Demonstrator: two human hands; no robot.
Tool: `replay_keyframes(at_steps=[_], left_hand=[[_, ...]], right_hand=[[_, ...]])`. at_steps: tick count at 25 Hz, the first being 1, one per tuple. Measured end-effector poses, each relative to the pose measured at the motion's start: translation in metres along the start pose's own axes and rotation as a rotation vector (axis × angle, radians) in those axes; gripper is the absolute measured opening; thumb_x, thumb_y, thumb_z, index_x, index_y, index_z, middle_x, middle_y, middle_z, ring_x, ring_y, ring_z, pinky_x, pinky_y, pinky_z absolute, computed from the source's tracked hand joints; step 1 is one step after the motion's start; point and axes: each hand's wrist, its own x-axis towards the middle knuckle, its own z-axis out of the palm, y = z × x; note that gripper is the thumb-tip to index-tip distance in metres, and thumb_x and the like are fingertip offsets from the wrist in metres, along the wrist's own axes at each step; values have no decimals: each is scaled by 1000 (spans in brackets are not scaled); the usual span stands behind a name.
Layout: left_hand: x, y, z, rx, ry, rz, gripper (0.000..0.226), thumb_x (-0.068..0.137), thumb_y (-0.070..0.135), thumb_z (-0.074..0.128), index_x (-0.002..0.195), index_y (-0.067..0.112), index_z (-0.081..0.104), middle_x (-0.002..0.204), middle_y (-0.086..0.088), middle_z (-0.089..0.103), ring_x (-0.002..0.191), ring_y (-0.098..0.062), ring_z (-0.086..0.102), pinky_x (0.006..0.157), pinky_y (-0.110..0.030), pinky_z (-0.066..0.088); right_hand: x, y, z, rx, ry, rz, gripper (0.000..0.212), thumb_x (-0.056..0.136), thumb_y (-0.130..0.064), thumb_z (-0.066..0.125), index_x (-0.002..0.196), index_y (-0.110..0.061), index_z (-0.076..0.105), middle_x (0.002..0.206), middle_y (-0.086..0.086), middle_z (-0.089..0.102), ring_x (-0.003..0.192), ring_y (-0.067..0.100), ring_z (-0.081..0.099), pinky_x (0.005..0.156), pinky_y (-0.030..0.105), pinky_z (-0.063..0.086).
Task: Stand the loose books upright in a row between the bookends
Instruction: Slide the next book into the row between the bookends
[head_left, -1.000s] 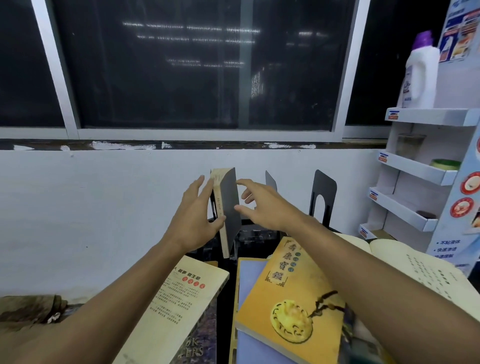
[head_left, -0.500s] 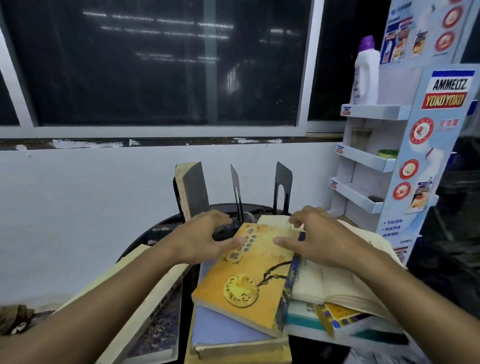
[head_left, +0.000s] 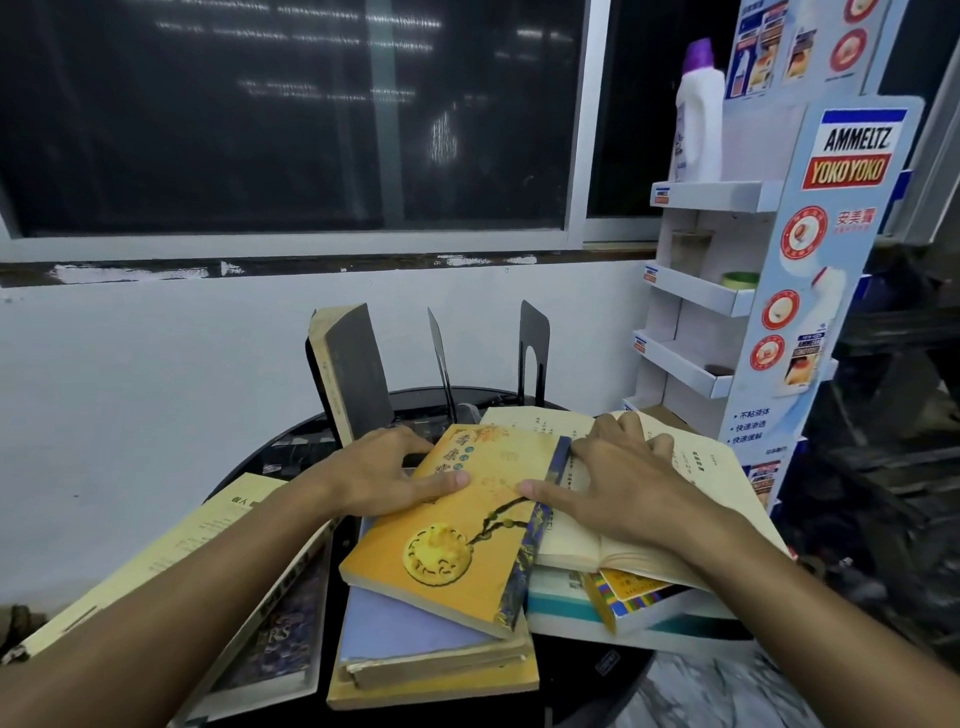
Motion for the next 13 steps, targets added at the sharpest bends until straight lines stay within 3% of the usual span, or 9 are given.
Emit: replay_keyframes(at_steps=[3,9,11,13], left_hand=[[-2,0,2,-23,33,-7,76,78,77,50,129,23,63,124,9,59,112,-9,55,90,-28,48],[-6,-9,8,-103,153,-58,82,68,82,57,127,25,62,128,9,60,116,-10,57,97,-35,50],[-9,-10,8,-177,206,-45,79,64,81,61,123,29,61,123,13,58,107,-3,59,87,-28,52],[-11,-11,6,-233,260,-30,74,63,78,65,121,32,59,120,14,57,100,1,58,78,-23,52]], right_hand=[[4,-3,2,21,0,-9,75,79,-89,32,128,-38,58,115,0,42,120,21,30,93,45,29],[12,-11,4,155,19,-23,58,84,-77,48,125,-38,61,114,-1,41,119,19,34,95,44,33],[15,-13,3,267,57,-33,49,86,-70,56,122,-38,63,114,-2,42,118,17,40,96,41,36],[18,-14,1,424,115,-44,38,87,-61,64,116,-36,66,114,-3,48,109,14,53,88,35,44]])
